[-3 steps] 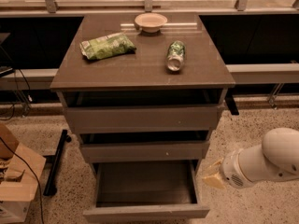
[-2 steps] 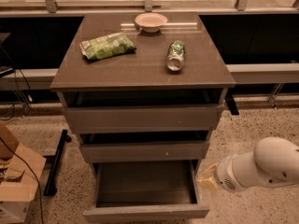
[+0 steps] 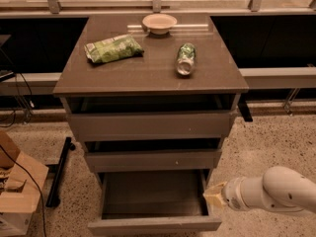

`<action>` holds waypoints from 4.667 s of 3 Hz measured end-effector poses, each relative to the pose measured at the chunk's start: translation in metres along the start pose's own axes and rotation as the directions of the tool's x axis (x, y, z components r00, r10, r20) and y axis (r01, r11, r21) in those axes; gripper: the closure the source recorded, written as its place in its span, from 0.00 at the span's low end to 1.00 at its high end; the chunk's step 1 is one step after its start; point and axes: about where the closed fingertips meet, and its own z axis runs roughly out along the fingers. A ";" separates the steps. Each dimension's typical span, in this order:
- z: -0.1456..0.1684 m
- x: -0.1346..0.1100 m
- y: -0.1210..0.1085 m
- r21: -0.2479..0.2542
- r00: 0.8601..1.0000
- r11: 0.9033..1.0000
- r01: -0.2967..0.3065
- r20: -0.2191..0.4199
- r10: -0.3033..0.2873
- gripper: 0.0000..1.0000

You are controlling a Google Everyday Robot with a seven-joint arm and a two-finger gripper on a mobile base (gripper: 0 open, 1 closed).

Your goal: Close bottom drawer

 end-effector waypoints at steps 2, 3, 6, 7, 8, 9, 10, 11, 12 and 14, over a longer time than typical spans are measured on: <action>0.037 0.020 -0.012 -0.056 0.997 0.997 -0.062 0.049 0.065 1.00; 0.069 0.030 -0.015 -0.086 0.994 0.994 -0.071 0.074 0.077 1.00; 0.144 0.099 -0.029 -0.140 0.971 0.969 -0.202 0.101 0.217 1.00; 0.176 0.128 -0.038 -0.139 0.942 0.945 -0.296 0.120 0.312 1.00; 0.205 0.150 -0.046 -0.143 0.916 0.920 -0.364 0.126 0.382 1.00; 0.221 0.173 -0.050 -0.137 0.891 0.895 -0.424 0.112 0.440 1.00; 0.233 0.191 -0.055 -0.127 0.868 0.872 -0.472 0.103 0.485 1.00; 0.252 0.190 -0.064 -0.135 0.861 0.864 -0.485 0.102 0.499 1.00; 0.252 0.190 -0.064 -0.134 0.861 0.864 -0.485 0.103 0.499 1.00; 0.283 0.160 -0.075 -0.096 0.866 0.896 -0.433 0.234 0.443 1.00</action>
Offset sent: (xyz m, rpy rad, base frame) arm 0.0072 -0.0015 -0.0256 0.0641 0.0107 -0.0227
